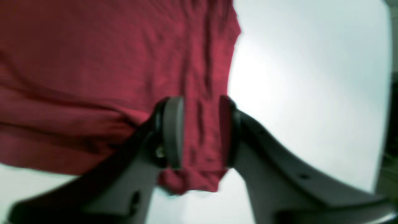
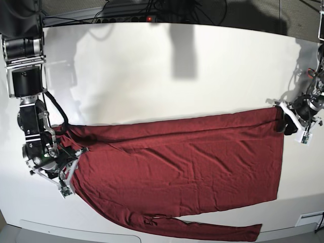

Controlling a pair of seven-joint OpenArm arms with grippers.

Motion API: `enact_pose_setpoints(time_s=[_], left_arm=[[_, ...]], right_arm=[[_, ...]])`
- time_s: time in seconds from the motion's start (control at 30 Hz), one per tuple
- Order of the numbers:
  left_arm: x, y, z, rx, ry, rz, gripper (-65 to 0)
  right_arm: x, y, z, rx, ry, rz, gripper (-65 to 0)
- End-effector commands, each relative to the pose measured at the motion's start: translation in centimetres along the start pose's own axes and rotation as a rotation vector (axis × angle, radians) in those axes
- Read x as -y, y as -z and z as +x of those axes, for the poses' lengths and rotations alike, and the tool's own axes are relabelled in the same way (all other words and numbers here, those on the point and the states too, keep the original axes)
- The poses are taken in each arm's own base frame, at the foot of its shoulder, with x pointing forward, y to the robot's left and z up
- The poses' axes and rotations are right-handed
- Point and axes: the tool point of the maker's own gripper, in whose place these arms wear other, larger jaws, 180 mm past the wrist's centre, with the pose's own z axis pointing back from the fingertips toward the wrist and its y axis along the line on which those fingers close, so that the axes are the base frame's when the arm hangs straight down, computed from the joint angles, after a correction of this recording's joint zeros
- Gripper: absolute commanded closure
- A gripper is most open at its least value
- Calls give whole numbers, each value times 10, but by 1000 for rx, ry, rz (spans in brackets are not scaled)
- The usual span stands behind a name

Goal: Fold the T-shirt properly
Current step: 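Pull the shirt's shoulder edge further toward the robot with both grippers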

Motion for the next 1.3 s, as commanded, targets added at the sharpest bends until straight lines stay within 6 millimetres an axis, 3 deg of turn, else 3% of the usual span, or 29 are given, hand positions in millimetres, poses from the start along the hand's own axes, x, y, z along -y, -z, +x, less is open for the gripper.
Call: enact_pose_setpoints(time_s=[0.0,0.07,0.17,0.3,0.5,0.73,0.93,1.07,1.27], left_arm=[[-11,-4,25,61,1,17,-165],[-8,-3,24,57,-12,11,-121],[-1,0,23,61,-36,-5,0],[10,5,19,49,-57,-23,0],[26,14,15,56,-32,-25,0],[34,26,-12,20,-103,-6,0],[34,23,-33,-31,-115,-3,0],[47,15,-53,-66,-105,-53,0],[69,-5,-79,-107,-37,-95,0]], right_arm=[[14,-8,17,38,14,-20,-91],[7,-8,14,20,46,20,-12],[-3,-8,11,10,82,73,0],[-15,-5,2,7,88,109,0],[-25,13,-35,-18,119,125,0],[-26,33,-82,-101,172,150,0],[-33,33,-106,-146,97,181,0],[-44,31,-132,-186,88,197,0],[-59,8,-174,-188,2,226,0]])
